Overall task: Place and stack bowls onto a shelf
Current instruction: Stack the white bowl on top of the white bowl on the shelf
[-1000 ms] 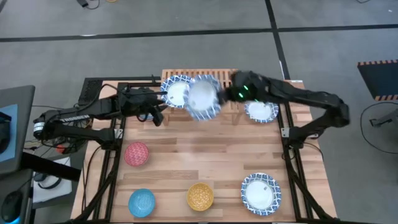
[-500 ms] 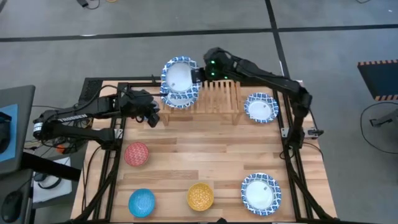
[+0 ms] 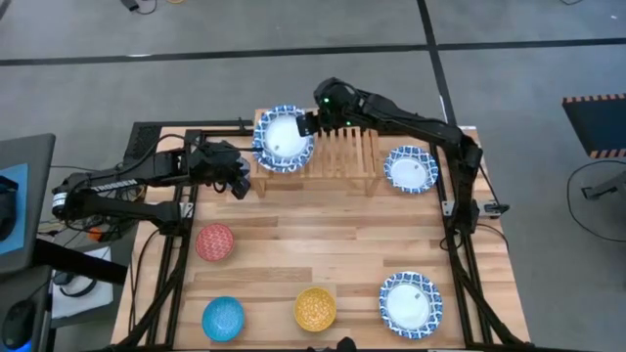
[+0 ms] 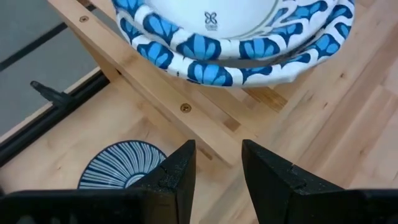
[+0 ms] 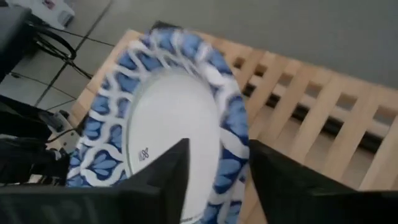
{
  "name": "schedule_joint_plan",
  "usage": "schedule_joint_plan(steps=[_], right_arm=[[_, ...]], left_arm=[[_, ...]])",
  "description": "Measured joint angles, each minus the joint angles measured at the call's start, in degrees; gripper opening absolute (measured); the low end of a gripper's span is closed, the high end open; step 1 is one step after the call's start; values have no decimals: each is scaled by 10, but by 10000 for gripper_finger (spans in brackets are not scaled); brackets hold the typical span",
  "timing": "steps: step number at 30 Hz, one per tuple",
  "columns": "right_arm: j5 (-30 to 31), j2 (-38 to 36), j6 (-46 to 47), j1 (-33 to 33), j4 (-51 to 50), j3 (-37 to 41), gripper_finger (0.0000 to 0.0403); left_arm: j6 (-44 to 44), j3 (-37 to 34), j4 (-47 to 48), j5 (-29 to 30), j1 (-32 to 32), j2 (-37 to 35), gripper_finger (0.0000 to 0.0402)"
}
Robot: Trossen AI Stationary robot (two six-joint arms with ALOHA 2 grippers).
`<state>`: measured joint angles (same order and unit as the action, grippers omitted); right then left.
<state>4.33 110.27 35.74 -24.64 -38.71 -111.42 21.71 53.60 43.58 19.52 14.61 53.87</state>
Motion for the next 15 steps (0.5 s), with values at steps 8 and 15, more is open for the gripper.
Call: schedule_joint_plan(steps=[8, 15], right_arm=[[4, -24, -14, 0, 24, -1, 237], [3, -1, -15, 0, -30, 2, 210]], left_arm=[[0, 0, -9, -2, 0, 0, 114], [6, 0, -9, -3, 0, 0, 114]])
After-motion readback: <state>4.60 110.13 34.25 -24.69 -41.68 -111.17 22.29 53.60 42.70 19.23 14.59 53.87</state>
